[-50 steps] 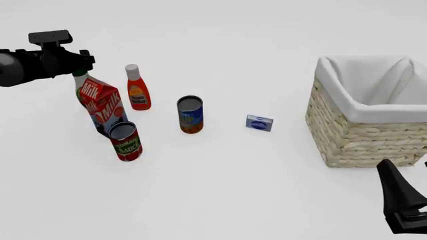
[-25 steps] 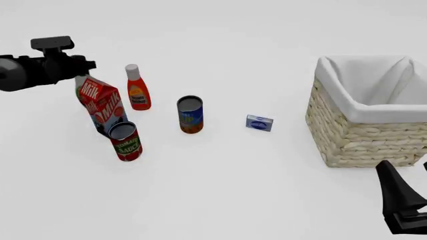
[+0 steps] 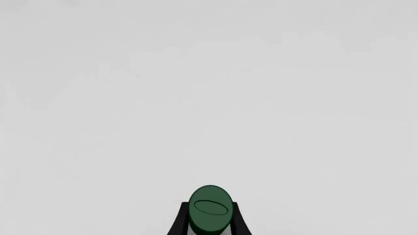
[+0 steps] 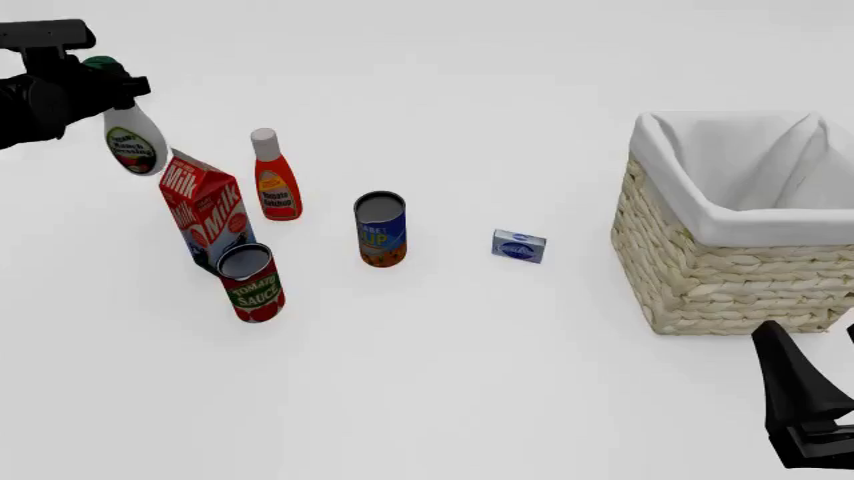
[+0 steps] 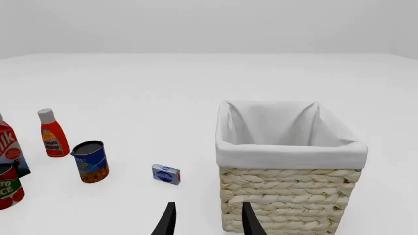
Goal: Pick the salad dressing and place it in the basket.
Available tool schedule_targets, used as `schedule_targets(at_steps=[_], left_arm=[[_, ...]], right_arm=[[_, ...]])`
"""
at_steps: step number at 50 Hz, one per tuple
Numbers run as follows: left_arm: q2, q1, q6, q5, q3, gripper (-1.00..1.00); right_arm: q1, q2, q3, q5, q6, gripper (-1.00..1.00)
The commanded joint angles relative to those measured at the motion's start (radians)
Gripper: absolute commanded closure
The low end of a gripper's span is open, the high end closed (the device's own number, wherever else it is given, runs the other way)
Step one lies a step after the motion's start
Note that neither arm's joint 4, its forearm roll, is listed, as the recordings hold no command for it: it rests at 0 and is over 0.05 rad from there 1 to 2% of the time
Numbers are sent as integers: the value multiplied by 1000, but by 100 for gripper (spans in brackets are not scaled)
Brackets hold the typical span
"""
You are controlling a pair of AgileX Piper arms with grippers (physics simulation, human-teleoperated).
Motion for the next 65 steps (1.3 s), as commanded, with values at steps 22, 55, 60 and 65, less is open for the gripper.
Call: schedule_targets(at_steps=[22, 55, 60, 65], left_arm=[[-331, -259, 96, 192, -110, 100], [-335, -700, 149, 184, -42, 100], [-327, -738, 128, 188, -54, 100], [-319, -765, 118, 195, -66, 100]], right_arm=[[13, 0, -3, -14, 1, -100], [21, 0, -9, -32, 8, -100], [20, 0, -9, -34, 8, -100], [16, 0, -11, -34, 10, -100]])
